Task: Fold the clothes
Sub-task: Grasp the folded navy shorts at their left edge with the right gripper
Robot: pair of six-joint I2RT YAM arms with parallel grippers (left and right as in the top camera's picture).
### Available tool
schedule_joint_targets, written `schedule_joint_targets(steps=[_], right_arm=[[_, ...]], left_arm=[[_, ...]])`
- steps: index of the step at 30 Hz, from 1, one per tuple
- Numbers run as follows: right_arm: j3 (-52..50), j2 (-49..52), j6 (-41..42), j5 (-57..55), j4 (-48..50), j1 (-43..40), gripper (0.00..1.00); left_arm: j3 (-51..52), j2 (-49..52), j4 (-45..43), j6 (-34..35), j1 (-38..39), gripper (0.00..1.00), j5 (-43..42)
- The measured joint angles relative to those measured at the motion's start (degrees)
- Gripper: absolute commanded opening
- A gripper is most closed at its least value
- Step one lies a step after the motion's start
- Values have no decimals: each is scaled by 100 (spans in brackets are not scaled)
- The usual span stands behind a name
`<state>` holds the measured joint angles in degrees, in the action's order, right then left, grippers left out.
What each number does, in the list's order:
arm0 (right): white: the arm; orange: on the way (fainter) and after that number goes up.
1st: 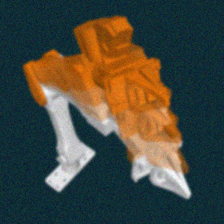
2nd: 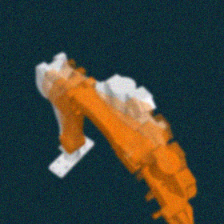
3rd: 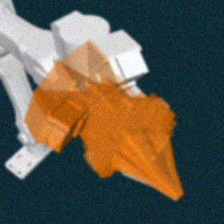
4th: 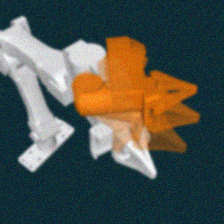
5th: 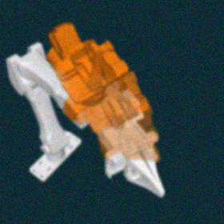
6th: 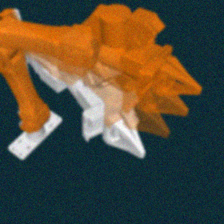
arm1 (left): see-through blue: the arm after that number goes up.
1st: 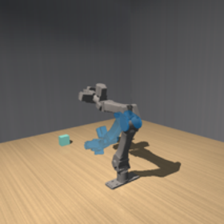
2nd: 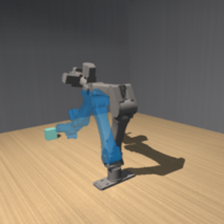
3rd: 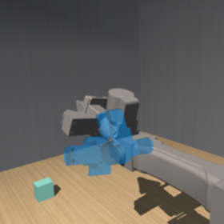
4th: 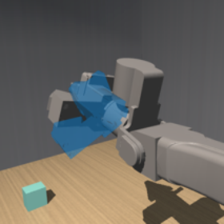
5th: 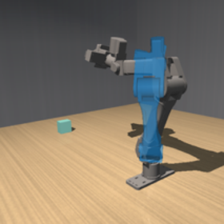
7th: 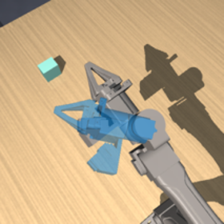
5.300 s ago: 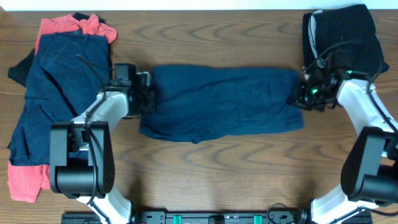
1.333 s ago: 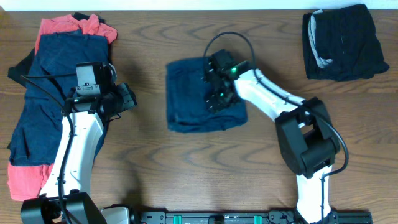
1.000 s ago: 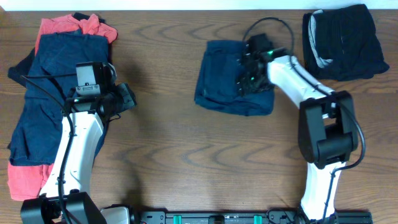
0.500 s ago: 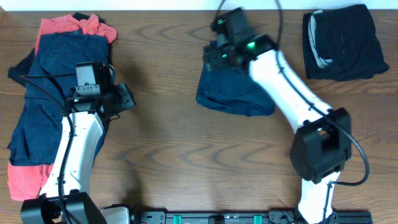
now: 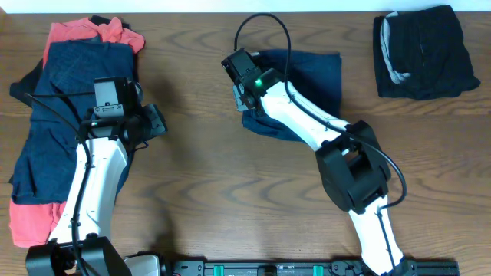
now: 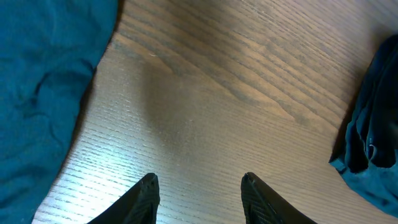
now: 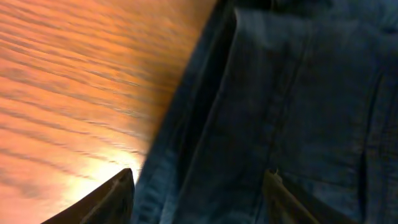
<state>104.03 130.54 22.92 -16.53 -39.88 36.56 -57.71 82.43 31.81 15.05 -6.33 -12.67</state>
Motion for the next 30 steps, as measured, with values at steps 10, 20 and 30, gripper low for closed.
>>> schedule_joint_targets(steps=[10, 20, 30], right_arm=[[4, 269, 33, 136, -750, -63, 70], [103, 225, -566, 684, -1845, -704, 85], [103, 164, -1244, 2074, -1875, -1335, 83]], left_arm=[[0, 0, 17, 0, 0, 46, 107], [0, 0, 57, 0, 0, 46, 107], [0, 0, 83, 0, 0, 46, 107]])
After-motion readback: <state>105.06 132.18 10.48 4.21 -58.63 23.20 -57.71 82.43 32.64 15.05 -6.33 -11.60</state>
